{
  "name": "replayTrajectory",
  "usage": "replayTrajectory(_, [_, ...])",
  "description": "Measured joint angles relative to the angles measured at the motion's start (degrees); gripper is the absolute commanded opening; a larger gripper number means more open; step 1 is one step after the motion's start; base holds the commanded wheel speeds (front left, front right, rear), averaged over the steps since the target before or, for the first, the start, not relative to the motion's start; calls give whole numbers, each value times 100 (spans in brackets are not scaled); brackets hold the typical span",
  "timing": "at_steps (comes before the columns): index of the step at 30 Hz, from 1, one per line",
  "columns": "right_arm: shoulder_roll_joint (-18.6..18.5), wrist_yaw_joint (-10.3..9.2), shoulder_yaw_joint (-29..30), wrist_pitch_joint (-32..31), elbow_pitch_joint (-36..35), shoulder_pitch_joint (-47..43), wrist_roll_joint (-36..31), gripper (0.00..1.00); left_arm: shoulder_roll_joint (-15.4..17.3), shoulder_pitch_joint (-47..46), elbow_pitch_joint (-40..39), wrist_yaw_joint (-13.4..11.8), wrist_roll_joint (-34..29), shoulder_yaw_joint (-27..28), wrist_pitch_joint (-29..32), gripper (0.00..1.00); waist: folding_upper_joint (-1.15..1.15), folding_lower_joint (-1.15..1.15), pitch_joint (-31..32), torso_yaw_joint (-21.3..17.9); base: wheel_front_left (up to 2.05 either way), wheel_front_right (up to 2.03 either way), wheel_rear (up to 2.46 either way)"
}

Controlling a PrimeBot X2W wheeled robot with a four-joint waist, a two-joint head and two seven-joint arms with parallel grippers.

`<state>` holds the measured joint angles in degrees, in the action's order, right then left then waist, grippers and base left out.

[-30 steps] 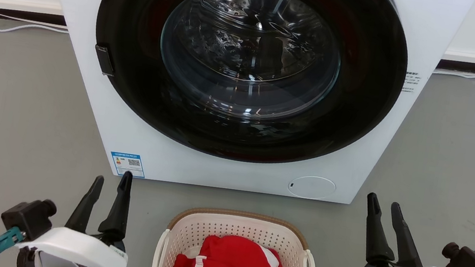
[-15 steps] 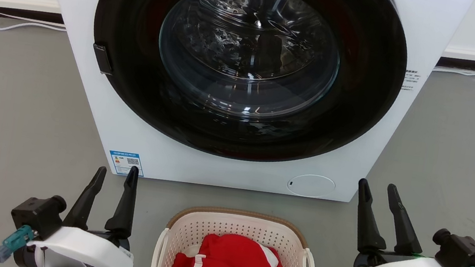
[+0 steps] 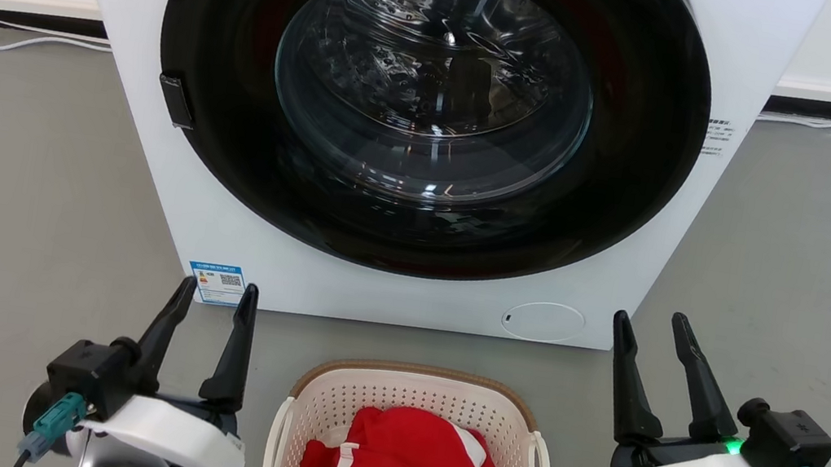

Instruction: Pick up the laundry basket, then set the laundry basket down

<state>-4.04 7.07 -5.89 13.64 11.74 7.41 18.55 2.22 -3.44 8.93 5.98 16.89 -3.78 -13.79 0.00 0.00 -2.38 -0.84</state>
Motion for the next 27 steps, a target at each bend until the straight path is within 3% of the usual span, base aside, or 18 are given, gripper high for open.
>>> replayTrajectory(5, [0,0,-13,56,-4,4,-253,100,2,-75,-32,-1,-243,-20,-85,100,0,0,-1,3,0,0,0])
replayTrajectory(27, [10,1,33,57,57,112,-297,100,3,-75,-12,0,-244,-12,-86,100,0,0,-110,-81,0,0,0])
